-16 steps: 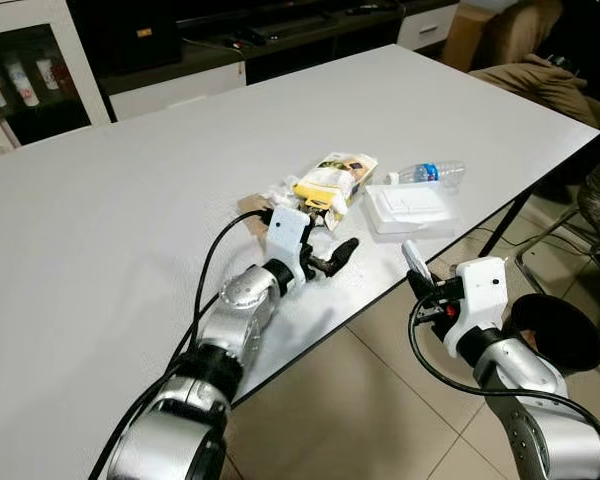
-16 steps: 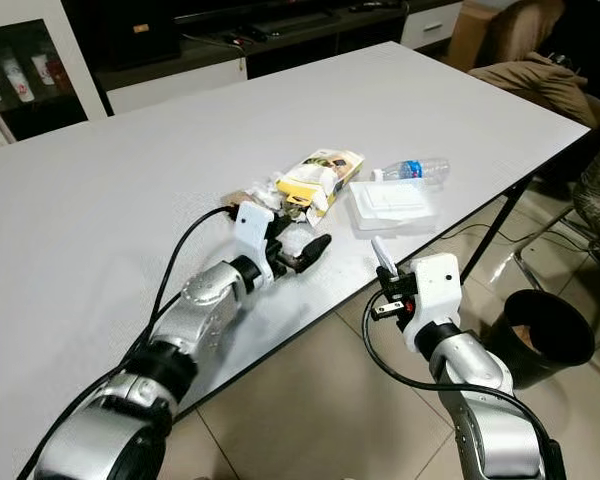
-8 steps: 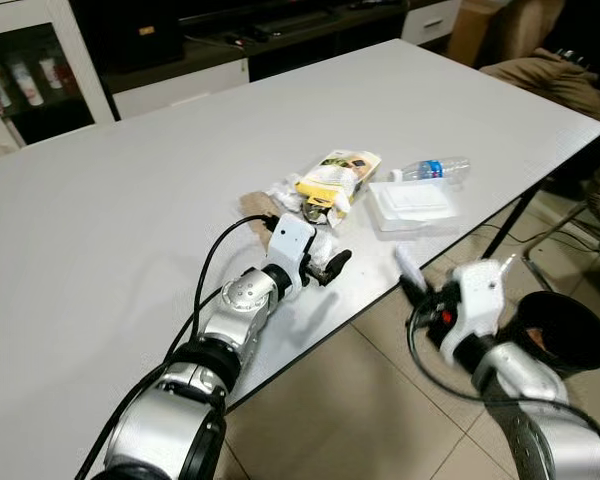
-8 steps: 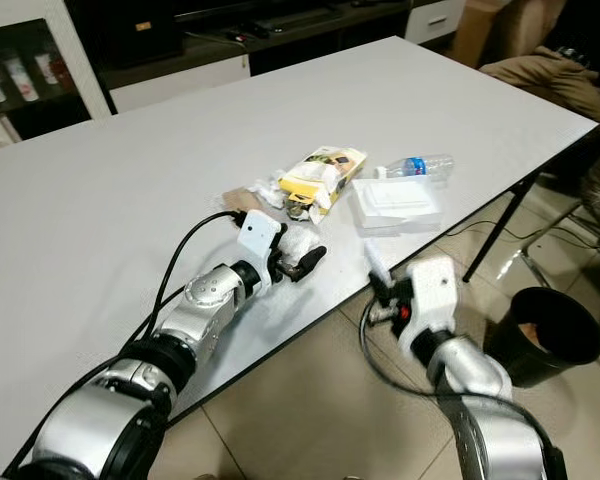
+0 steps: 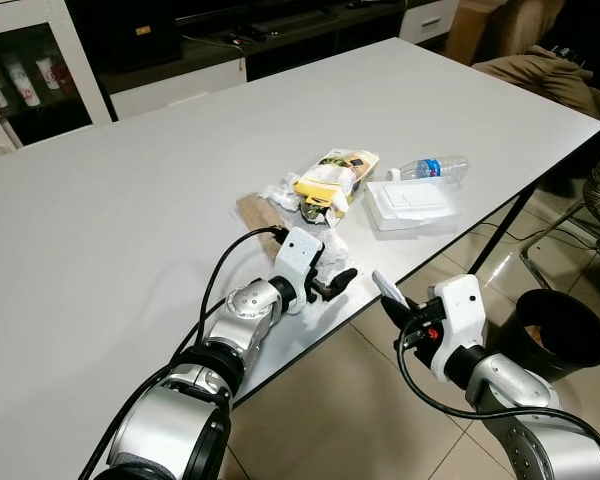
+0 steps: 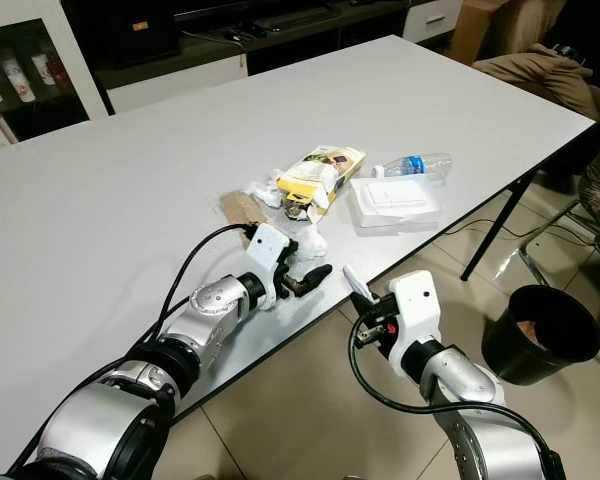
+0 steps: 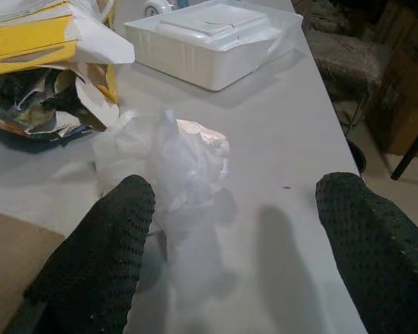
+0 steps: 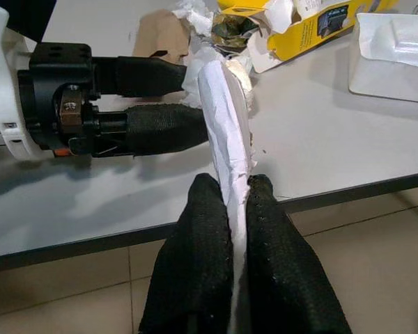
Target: Picking trash to rubbish bin
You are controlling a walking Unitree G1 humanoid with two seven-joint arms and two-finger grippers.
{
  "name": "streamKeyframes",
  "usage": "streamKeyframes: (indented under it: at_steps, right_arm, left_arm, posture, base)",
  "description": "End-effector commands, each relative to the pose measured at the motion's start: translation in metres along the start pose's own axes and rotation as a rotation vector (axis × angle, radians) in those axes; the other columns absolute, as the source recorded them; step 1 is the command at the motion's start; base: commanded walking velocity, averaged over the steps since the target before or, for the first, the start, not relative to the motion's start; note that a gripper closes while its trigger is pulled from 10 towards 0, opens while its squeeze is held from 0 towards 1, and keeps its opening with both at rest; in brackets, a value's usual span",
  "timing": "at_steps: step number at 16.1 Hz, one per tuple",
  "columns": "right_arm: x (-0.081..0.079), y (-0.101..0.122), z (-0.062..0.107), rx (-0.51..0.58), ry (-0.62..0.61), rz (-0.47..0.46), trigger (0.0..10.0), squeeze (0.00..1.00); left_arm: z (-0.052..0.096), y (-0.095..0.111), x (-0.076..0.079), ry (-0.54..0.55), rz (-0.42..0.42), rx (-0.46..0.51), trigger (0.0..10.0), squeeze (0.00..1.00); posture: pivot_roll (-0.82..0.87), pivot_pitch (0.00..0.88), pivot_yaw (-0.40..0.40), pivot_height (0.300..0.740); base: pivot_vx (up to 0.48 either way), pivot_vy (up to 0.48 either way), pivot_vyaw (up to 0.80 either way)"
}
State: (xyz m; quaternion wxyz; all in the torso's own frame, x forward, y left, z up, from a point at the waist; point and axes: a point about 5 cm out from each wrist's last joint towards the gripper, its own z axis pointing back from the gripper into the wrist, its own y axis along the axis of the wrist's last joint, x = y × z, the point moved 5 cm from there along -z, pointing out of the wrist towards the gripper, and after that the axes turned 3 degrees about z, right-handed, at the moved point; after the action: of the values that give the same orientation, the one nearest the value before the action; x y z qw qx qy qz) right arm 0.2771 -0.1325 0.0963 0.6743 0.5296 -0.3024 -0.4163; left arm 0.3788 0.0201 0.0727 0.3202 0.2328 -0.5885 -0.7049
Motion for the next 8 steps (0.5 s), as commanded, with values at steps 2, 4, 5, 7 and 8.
streamKeyframes:
  at_steps: [2, 4, 5, 7, 8]
  right_arm:
    - [0.0011, 0.0063, -0.0004, 0.009, 0.009, 0.020, 0.0, 0.00]
    - [0.0014, 0.0075, -0.0020, 0.011, 0.012, 0.024, 0.0, 0.00]
    - [0.0011, 0.0078, -0.0023, 0.011, 0.014, 0.025, 0.0, 0.00]
    - [-0.0011, 0.0071, -0.0027, 0.009, 0.022, 0.028, 0.0, 0.00]
    - [-0.0021, 0.0063, -0.0029, 0.006, 0.027, 0.034, 0.0, 0.00]
  left_arm:
    - [-0.0026, 0.0052, 0.0019, -0.026, -0.020, -0.002, 0.0, 0.00]
    - [-0.0012, 0.0029, 0.0024, -0.038, -0.031, -0.008, 0.0, 0.00]
    - [-0.0008, 0.0030, 0.0010, -0.031, -0.028, -0.005, 0.0, 0.00]
    - [0.0003, 0.0032, -0.0034, -0.005, -0.019, -0.002, 0.0, 0.00]
    - [0.0005, 0.0031, -0.0048, 0.006, -0.019, -0.003, 0.0, 0.00]
  posture:
    - [-0.26, 0.031, 0.002, 0.740]
    - [-0.26, 0.031, 0.001, 0.740]
    - [-0.26, 0.031, 0.001, 0.740]
    - [-0.26, 0.031, 0.001, 0.740]
    - [-0.26, 0.031, 0.001, 0.740]
  base:
    - [0.000, 0.000, 0.00]
    - [0.000, 0.000, 0.00]
    - [0.000, 0.000, 0.00]
    - [0.000, 0.000, 0.00]
    - [0.000, 0.000, 0.00]
